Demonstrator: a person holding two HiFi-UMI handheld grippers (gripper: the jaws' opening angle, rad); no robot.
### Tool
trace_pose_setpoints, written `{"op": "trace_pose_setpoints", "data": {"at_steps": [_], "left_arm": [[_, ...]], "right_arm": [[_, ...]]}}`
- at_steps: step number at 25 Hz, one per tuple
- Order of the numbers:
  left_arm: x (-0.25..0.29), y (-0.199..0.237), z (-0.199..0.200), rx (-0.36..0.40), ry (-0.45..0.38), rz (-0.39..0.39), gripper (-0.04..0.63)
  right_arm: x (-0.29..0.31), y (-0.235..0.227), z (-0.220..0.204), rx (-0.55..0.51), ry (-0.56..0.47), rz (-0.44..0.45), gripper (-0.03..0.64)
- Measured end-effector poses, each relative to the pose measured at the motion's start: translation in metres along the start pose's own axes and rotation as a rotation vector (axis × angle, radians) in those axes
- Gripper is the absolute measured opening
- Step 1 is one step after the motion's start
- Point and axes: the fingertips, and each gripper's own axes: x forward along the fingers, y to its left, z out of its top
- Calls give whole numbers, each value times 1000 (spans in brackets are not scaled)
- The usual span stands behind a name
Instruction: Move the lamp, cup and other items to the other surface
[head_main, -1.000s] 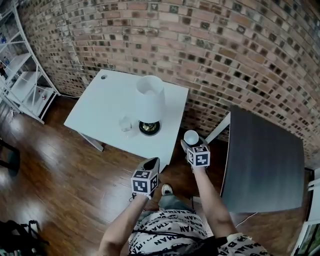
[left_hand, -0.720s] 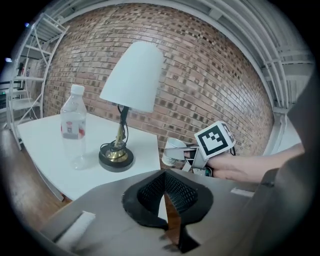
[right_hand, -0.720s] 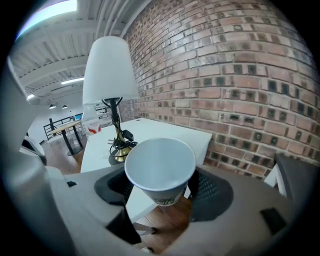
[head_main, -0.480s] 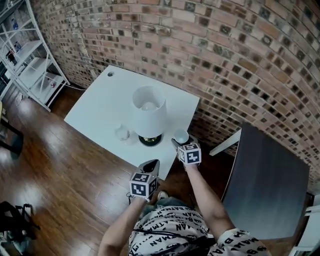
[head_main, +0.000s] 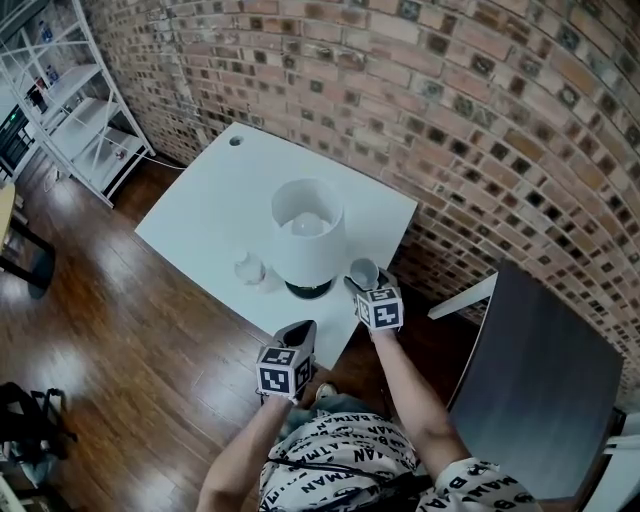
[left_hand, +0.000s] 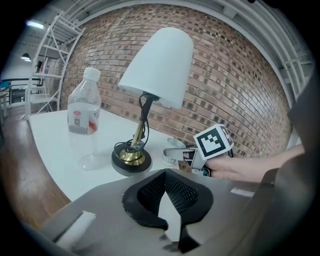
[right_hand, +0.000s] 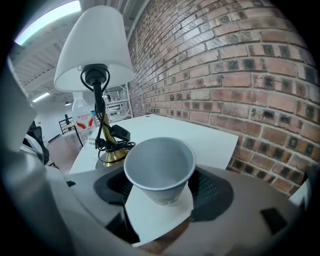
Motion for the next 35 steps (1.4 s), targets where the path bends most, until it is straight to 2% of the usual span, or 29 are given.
{"op": "trace_pose_setpoints", "data": {"at_steps": [13,17,19,27,28,30,31,32,33,35], "left_arm": [[-4,12,-1,-19,-3,15,0],[-11,20,2,-29,-13,24,0],[-16,24,5,-30,-19,29,0],[-40,36,22,-29,-47,24,0],[-45,36,23,-30,-49,20,0],[-55,36,24,-26,-52,7,0],[-61,36,25,-21,-54,0,0],[-67,36,25,-15,-56,-7,0],[-73,36,26,-11,-59,-15,0],[-85,36,26,-8,-68,-29,0]], "right_arm": [[7,3,-7,-19,12,-18,356],[1,4,-4,-17,12,-37,440],[-8,3,0,-7,0,-50,440],[-76,1,15,137,-99,-83,434],[-87,5,14,146,-108,-82,418],[-106,17,13,154,-129,-85,325],[-116,23,14,155,-142,-88,299],[-125,31,16,153,-154,-93,230],[-133,40,17,146,-164,-98,212],[-148,58,18,135,-182,-104,104]]}}
